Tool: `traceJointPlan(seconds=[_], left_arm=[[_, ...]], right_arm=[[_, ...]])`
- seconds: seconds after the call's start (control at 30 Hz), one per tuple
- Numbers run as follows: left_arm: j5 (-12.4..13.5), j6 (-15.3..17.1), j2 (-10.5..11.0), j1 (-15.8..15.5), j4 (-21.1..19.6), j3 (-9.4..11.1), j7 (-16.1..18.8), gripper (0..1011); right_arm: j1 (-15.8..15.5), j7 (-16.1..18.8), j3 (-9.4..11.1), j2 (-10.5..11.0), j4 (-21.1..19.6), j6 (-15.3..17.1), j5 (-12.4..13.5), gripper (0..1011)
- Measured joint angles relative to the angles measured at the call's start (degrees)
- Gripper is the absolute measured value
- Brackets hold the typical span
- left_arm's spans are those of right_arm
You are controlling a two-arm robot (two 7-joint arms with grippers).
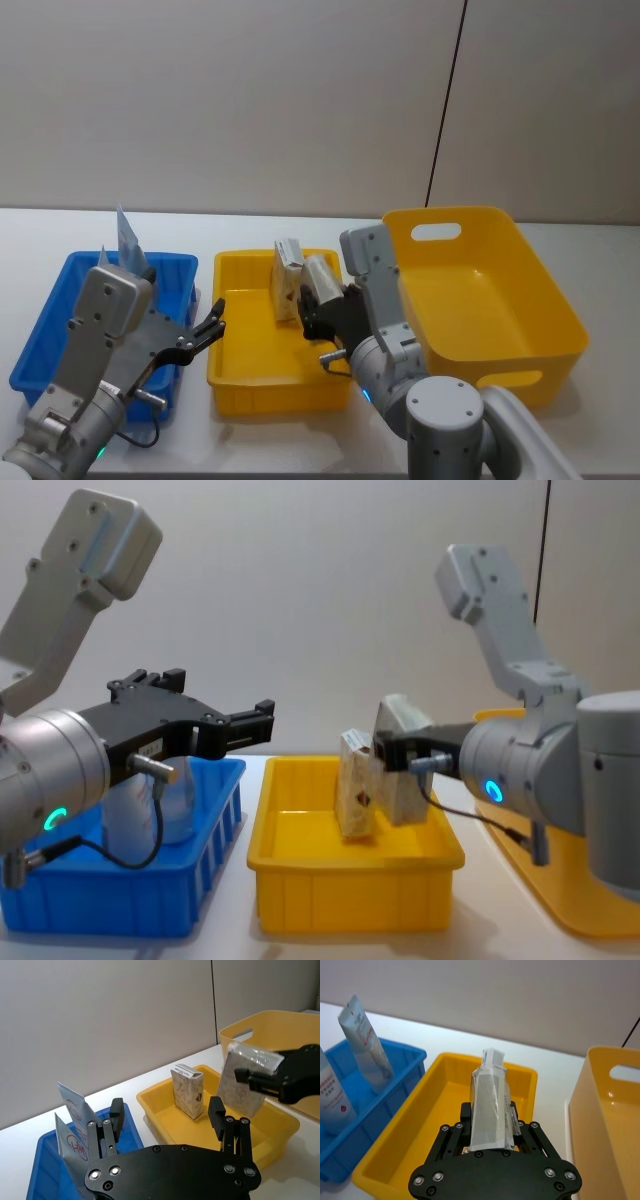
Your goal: Bimanual collaborative sorting of washing and personal care products
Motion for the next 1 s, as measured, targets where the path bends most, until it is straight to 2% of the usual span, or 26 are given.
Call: traceJointPlan(seconds=[0.27, 0.53, 0.7, 1.0], left_arm=[[0.0, 0.0, 0.0, 0.0, 0.0, 0.0, 0.0, 1002], [0.0, 0.0, 0.0, 0.0, 0.0, 0.0, 0.0, 1002], [0.0, 0.0, 0.0, 0.0, 0.0, 0.0, 0.0, 1001], [0.0, 0.0, 0.0, 0.0, 0.0, 0.0, 0.0, 1002]], right_arm=[[-0.8, -0.5, 1.0, 1.2, -3.3, -4.8, -1.3, 367], [-1.0, -2.2, 2.8, 2.4, -6.0, -5.9, -2.7, 367], [-0.9, -3.3, 4.6, 3.5, -7.8, -4.6, -3.6, 367], [-0.3, -3.4, 7.5, 5.3, -9.5, 0.7, -4.0, 367]])
